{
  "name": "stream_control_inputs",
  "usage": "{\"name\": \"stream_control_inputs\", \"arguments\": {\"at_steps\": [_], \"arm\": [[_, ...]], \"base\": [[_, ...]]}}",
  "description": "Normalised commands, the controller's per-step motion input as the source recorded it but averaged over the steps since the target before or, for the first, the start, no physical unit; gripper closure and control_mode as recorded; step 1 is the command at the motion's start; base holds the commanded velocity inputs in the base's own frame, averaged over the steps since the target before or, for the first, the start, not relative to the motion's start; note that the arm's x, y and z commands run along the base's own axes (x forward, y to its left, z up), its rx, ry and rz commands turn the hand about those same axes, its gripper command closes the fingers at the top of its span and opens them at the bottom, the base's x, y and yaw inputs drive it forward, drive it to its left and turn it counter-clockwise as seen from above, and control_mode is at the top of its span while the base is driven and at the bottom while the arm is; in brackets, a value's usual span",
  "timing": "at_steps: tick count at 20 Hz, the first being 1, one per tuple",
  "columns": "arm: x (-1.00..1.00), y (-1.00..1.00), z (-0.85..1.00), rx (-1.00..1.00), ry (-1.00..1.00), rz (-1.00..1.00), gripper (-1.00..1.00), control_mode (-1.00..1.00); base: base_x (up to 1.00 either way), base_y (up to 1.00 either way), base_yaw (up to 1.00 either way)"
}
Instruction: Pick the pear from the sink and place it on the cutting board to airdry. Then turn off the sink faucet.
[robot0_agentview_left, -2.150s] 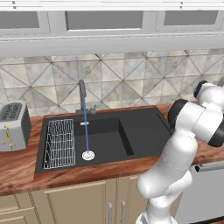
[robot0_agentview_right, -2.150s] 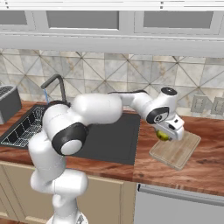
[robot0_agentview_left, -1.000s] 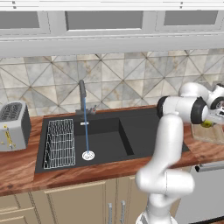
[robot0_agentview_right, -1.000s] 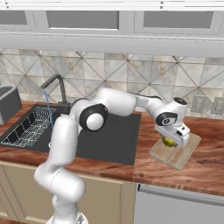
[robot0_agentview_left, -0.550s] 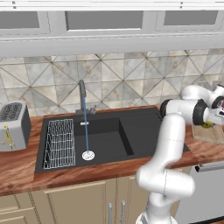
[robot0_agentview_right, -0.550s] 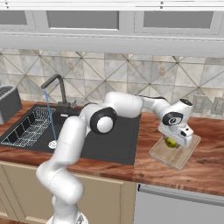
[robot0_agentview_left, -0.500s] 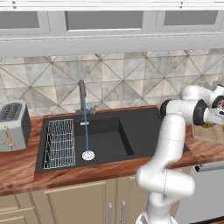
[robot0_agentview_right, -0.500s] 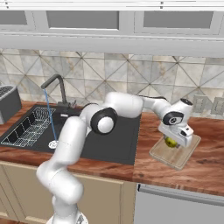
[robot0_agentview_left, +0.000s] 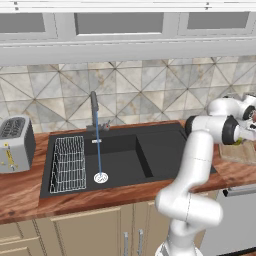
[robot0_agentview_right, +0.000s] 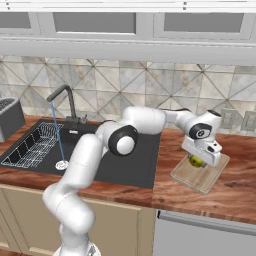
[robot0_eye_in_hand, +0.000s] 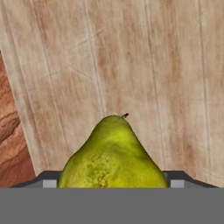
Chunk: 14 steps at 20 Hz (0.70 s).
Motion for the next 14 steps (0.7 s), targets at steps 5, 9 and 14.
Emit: {"name": "stream_control_inputs", "arguments": {"at_steps": [5, 9, 14], "arm": [[-0.15, 0.04, 0.03, 0.0, 0.0, 0.0, -1.0, -1.0], [-0.08, 0.09, 0.01, 0.0, -0.01, 0.01, -1.0, -1.0], [-0.09, 0.16, 0.24, 0.0, -0.11, 0.04, -1.0, -1.0]], "base": [[0.0, 0.0, 0.0], [0.0, 0.0, 0.0], [0.0, 0.0, 0.0]]}}
